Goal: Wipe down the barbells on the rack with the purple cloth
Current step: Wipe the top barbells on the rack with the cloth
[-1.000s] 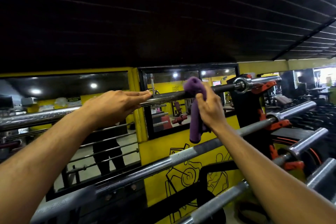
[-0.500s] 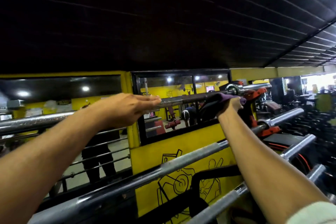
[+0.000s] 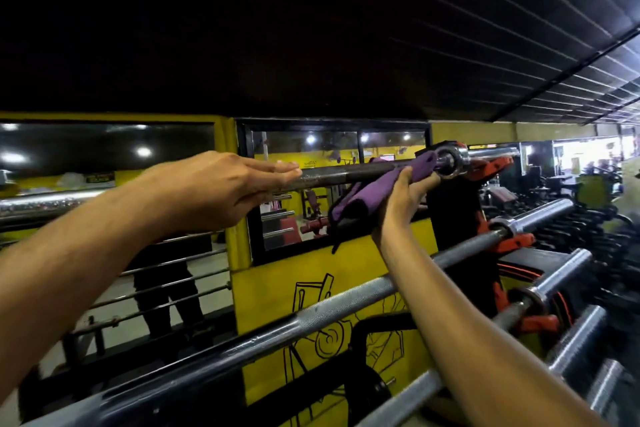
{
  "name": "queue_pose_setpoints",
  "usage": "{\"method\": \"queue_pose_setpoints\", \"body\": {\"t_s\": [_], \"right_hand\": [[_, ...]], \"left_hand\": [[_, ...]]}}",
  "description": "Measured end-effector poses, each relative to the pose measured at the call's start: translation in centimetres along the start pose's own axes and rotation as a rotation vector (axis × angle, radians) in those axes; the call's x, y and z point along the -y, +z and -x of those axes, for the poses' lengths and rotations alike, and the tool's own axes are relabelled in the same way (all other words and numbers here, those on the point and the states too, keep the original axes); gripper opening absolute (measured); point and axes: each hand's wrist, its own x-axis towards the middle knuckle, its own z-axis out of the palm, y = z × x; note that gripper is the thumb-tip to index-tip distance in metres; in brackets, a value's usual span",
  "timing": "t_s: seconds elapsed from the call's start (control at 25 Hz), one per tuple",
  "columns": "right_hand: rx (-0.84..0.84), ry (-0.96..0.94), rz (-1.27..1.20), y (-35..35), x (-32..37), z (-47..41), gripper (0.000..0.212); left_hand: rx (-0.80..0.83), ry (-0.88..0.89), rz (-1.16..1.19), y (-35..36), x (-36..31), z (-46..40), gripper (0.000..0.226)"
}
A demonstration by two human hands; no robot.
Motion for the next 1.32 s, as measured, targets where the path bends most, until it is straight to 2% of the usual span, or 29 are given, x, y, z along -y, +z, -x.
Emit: {"method": "queue_pose_setpoints", "body": {"t_s": [0.12,0.32,0.4,0.52,0.6,0.76,1.0,1.2,1.32], "right_hand": [[-0.046,-0.012,0.071,-1.1,0.3,-3.7,0.058],[-0.066,0.039,-0.033,-3.2,0.3,-6.9,0.059],[-0.018,0.037,-0.022,-3.1,0.4,-5.4,0.057],[0.126,-0.096,0.108,-2.3,-0.1,-0.8,0.056],[0.21,-0.13,0.141,-2.1,-1.0,0.8,0.048],[0.264,-0.148,0.181,-3.3,-0.2,0.0,0.031],[0.11,-0.032,0.218,-4.1,1.5,-3.2,0.048],[0.318,0.005,0.18,-4.0,1.3,1.8,0.028],[0.234,0.137,0.09,-4.6,1.8,3.0,0.046]], "left_hand": [[-0.032,0.021,-0.017,0.1,0.0,0.1,0.053],[-0.05,0.024,-0.003,0.2,0.0,0.2,0.056],[-0.052,0.021,-0.012,0.2,0.1,0.2,0.056],[-0.048,0.016,-0.001,0.4,-0.2,0.0,0.056],[-0.048,0.012,0.007,0.1,-0.3,0.2,0.055],[-0.043,0.028,0.004,0.1,-0.1,0.3,0.054],[-0.065,0.028,0.01,0.0,-0.2,0.3,0.054],[-0.049,0.004,-0.02,-0.3,-0.7,0.5,0.055],[0.009,-0.068,-0.04,-0.6,-1.2,0.6,0.056]]}}
